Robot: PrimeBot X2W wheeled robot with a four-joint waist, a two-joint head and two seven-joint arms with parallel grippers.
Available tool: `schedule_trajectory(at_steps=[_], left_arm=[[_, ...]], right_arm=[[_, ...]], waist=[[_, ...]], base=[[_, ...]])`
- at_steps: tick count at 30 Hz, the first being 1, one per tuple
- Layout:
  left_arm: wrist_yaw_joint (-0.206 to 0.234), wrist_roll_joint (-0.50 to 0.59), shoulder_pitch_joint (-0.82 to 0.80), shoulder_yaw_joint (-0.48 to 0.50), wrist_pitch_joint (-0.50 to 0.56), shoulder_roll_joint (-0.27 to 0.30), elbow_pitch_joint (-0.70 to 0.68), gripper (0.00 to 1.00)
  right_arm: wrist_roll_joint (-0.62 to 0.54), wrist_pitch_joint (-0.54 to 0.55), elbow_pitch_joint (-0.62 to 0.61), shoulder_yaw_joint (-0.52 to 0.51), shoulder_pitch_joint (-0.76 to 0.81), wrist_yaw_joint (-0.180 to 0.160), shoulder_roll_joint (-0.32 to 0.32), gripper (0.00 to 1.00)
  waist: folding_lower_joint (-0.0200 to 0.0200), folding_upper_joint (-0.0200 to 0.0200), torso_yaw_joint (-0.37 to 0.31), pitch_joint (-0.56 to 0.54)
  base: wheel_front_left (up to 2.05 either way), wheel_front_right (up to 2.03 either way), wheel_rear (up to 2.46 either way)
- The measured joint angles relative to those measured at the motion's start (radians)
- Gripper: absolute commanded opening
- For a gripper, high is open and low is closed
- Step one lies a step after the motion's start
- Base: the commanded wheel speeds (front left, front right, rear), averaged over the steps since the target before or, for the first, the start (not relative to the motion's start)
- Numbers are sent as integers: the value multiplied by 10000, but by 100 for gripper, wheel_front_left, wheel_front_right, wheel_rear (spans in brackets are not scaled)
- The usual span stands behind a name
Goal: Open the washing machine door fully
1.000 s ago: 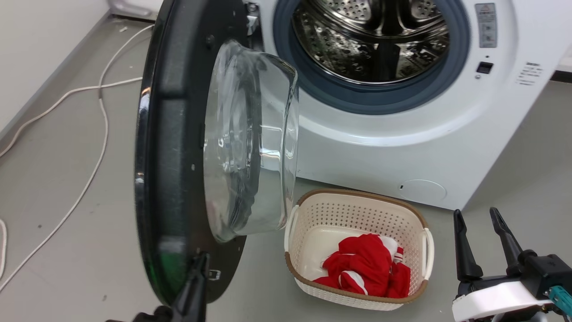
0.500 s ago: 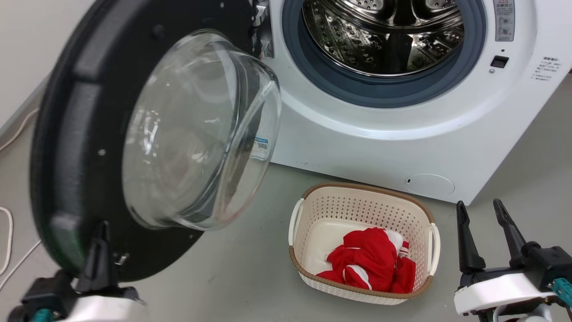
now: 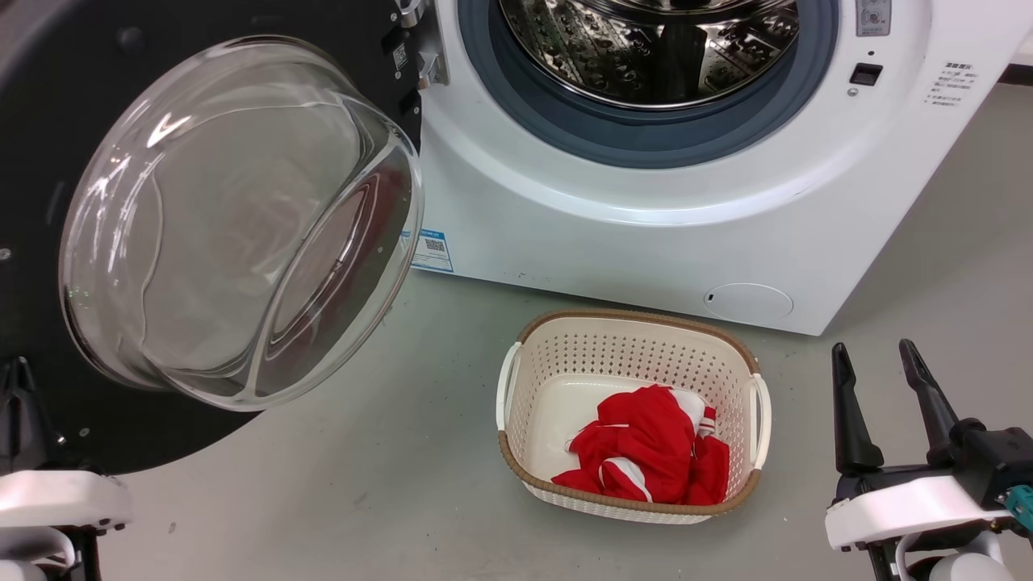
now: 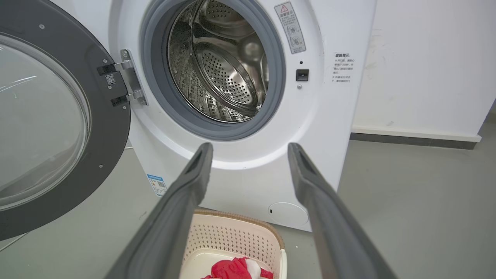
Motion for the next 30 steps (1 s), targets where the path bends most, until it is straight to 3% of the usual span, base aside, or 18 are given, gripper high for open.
schedule_trajectory(at_steps=[12, 22, 24, 25, 26, 30], left_arm=[[-673, 844, -526, 1147, 2, -265, 892, 0], [-909, 1480, 852, 1260, 2, -1632, -543, 2], [-934, 1609, 1168, 1258, 2, -1854, -867, 40], [-936, 1662, 1276, 1239, 0, -1983, -1051, 75], [-940, 1707, 1371, 1187, 0, -2104, -1197, 100], [-1032, 1969, 1713, 874, 2, -2414, -1722, 100]], right_arm=[[-69, -10, 113, -90, -1, 0, 0, 100], [-178, -17, 263, -58, 199, 0, 0, 100], [-176, -17, 272, -50, 222, 0, 0, 100], [-176, -17, 276, -46, 235, 0, 0, 100], [-176, -17, 284, -44, 254, 0, 0, 100], [-215, -13, 284, -15, 348, 0, 0, 100]], waist=[[0, 0, -259, -214], [-1, 0, -349, -743], [-2, 0, -385, -837], [-2, 0, -399, -878], [-2, 0, -407, -921], [-2, 0, -454, -1043]], base=[[0, 0, 0], [0, 0, 0], [0, 0, 0], [0, 0, 0], [0, 0, 0], [0, 0, 0]])
